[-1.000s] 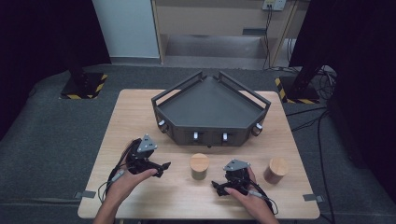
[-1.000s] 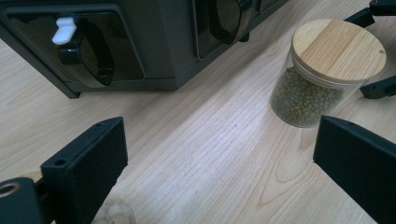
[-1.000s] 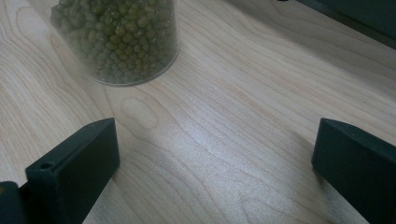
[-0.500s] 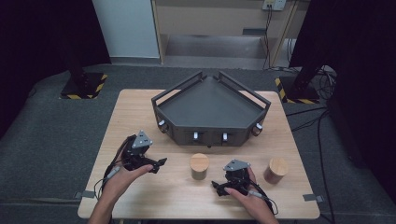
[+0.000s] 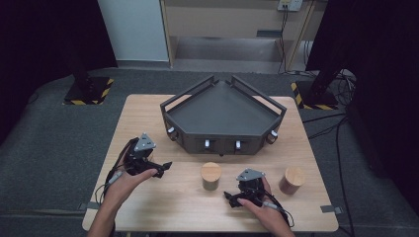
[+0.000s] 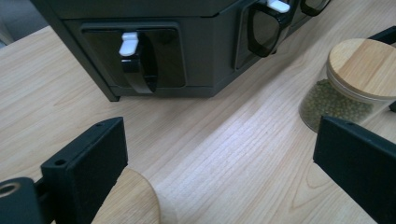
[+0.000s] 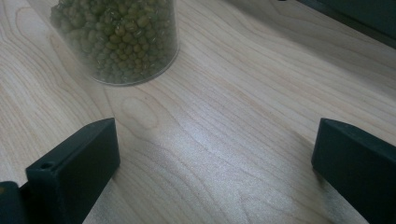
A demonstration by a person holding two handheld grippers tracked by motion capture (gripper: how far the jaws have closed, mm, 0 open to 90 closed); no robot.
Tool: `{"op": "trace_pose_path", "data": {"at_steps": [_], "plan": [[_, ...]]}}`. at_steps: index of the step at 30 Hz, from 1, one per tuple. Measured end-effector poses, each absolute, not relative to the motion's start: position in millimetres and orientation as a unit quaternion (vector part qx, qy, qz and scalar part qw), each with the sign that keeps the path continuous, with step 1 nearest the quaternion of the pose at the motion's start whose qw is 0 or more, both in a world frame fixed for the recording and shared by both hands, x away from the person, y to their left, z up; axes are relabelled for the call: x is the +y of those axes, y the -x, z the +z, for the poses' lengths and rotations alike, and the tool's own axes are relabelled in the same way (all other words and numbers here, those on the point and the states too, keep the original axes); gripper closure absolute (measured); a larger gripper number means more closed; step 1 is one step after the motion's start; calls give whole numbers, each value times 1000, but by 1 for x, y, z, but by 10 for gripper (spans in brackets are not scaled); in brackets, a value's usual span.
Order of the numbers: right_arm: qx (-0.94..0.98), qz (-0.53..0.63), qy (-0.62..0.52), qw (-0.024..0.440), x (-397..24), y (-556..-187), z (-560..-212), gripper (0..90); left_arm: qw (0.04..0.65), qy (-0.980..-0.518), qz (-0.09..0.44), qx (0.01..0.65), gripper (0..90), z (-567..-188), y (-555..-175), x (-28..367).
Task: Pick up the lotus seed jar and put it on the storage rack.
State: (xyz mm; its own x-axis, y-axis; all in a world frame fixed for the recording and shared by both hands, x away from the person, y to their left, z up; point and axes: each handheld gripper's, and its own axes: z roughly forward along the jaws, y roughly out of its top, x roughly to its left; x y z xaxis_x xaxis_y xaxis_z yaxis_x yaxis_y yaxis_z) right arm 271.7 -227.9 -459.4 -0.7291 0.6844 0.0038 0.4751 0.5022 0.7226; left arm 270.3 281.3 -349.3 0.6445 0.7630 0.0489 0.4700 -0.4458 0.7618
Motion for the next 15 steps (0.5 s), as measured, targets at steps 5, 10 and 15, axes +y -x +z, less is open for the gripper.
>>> {"op": "trace_pose_path", "data": {"at_steps": [5, 10, 15], "plan": [[855, 366, -339, 143, -228, -272, -459, 11, 372, -824, 201, 377, 18, -349, -271, 287], [855, 366, -339, 143, -228, -272, -459, 11, 372, -820, 207, 382, 17, -347, -270, 294], [855, 366, -340, 143, -228, -272, -459, 11, 367, -819, 213, 386, 15, -347, -269, 299]]}}
